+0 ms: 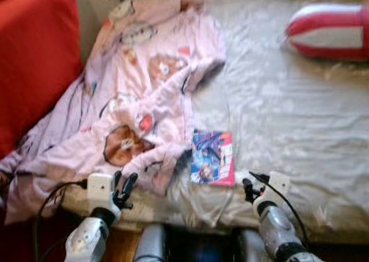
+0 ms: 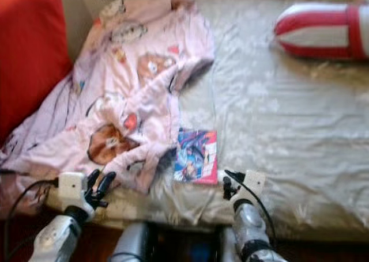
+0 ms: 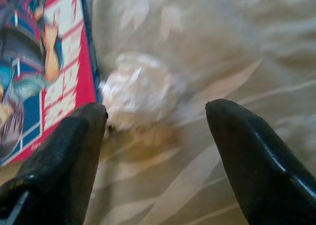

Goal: Clean up the room

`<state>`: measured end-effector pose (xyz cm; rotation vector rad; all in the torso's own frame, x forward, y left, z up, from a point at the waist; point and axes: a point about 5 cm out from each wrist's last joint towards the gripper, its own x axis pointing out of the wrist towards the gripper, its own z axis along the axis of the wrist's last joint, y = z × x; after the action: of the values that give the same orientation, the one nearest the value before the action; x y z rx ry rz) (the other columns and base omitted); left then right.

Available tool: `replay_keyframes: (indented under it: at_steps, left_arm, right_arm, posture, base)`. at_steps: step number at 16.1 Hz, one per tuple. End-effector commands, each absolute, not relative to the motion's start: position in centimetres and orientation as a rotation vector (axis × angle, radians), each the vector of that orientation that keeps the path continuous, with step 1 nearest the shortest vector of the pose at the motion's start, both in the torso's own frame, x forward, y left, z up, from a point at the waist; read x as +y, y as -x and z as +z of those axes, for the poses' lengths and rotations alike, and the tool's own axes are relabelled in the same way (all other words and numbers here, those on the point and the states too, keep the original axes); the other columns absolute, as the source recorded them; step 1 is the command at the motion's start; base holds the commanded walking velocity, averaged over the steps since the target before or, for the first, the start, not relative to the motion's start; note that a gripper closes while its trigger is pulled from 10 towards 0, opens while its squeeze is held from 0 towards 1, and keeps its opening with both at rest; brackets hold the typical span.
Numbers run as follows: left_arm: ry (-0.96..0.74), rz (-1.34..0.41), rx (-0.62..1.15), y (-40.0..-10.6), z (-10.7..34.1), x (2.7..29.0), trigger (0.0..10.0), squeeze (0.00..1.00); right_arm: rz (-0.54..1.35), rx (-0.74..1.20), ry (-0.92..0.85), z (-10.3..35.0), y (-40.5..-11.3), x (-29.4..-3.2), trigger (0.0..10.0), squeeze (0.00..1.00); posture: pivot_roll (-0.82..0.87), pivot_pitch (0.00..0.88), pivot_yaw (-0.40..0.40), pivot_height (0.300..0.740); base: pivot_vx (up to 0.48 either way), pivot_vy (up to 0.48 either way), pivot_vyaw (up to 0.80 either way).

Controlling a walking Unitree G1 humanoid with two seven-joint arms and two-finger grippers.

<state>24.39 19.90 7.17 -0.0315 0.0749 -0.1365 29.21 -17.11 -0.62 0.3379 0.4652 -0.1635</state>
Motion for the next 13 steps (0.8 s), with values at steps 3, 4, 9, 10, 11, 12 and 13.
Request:
replay_keyframes:
  at_steps: [3,4,9,10,11,12,13]
  left_arm:
    - [0.025,-0.136,0.098,-23.3,7.8,19.8,10.0,0.00]
    - [0.022,-0.139,0.097,-23.3,8.0,19.7,10.0,0.00]
    - [0.018,-0.143,0.083,-23.2,9.8,19.7,10.0,0.00]
    - [0.019,-0.143,0.084,-23.1,9.8,19.7,10.0,0.00]
    - [0.023,-0.140,0.085,-23.1,9.9,19.7,10.0,0.00]
    - [0.024,-0.139,0.087,-22.9,10.0,19.7,10.0,0.00]
    - [0.025,-0.139,0.091,-22.6,10.1,19.7,10.0,0.00]
  right_arm:
    - [-0.147,0.452,-0.378,-0.5,-29.3,-16.5,10.0,0.00]
    - [-0.155,0.430,-0.386,-0.2,-29.7,-16.6,10.0,0.00]
    - [-0.186,0.391,-0.390,0.7,-30.4,-17.4,10.0,0.00]
    - [-0.186,0.391,-0.392,0.7,-30.4,-17.4,10.0,0.00]
    - [-0.184,0.386,-0.398,0.8,-30.5,-17.4,8.5,0.00]
    - [-0.184,0.385,-0.400,0.8,-30.5,-17.4,0.0,0.00]
    - [-0.185,0.388,-0.398,0.9,-30.6,-17.4,0.0,0.00]
  posture:
    - [0.22,0.353,0.096,0.640]
    - [0.22,0.357,0.097,0.640]
    - [0.24,0.379,0.101,0.640]
    - [0.24,0.381,0.101,0.640]
    - [0.24,0.381,0.101,0.640]
    - [0.24,0.385,0.102,0.640]
    - [0.25,0.385,0.102,0.640]
  base:
    - [0.000,0.000,0.00]
    - [0.000,0.000,0.00]
    - [0.000,0.000,0.00]
    - [0.000,0.000,0.00]
    - [0.000,0.000,0.00]
    - [0.000,0.000,0.00]
    - [0.000,0.000,0.00]
